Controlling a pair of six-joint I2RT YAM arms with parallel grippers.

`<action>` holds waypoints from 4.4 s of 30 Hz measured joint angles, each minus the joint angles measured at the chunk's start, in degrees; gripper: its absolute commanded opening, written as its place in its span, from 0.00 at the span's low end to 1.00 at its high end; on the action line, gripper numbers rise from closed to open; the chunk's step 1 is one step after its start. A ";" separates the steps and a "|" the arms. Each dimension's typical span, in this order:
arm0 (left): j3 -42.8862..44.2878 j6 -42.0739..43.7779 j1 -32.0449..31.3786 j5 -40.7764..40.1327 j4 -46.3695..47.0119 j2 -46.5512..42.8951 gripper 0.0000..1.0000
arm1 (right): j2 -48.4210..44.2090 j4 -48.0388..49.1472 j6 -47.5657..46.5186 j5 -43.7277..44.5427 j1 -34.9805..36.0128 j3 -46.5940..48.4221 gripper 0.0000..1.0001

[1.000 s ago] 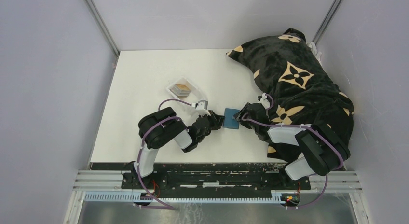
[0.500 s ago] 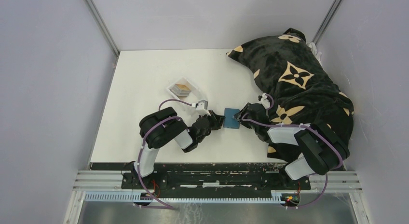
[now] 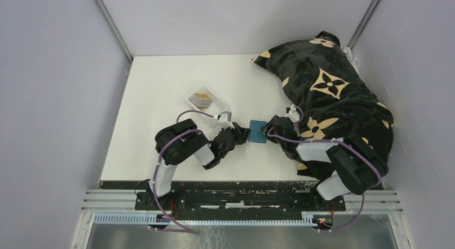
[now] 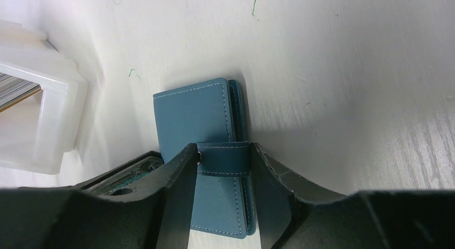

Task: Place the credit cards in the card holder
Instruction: Close the card holder at the center of the board.

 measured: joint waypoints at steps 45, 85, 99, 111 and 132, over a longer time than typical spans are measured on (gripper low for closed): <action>0.48 0.42 -0.26 -0.22 -0.52 0.00 0.24 | 5.07 10.45 1.70 17.35 8.41 -3.04 0.43; 0.46 0.44 -0.42 -1.05 -0.79 0.00 0.24 | 12.24 -3.08 4.94 41.86 20.17 6.19 0.43; 0.39 0.44 -0.42 -1.09 -0.85 -0.02 0.25 | 15.06 -3.28 7.89 47.52 22.62 6.93 0.44; -0.22 0.42 -0.61 -1.79 -0.61 -0.22 0.25 | 18.03 -4.07 12.33 53.77 26.18 7.56 0.45; -2.40 5.14 -1.64 -5.75 -8.31 -15.41 0.32 | 0.94 -31.52 -4.26 34.21 21.42 11.32 0.59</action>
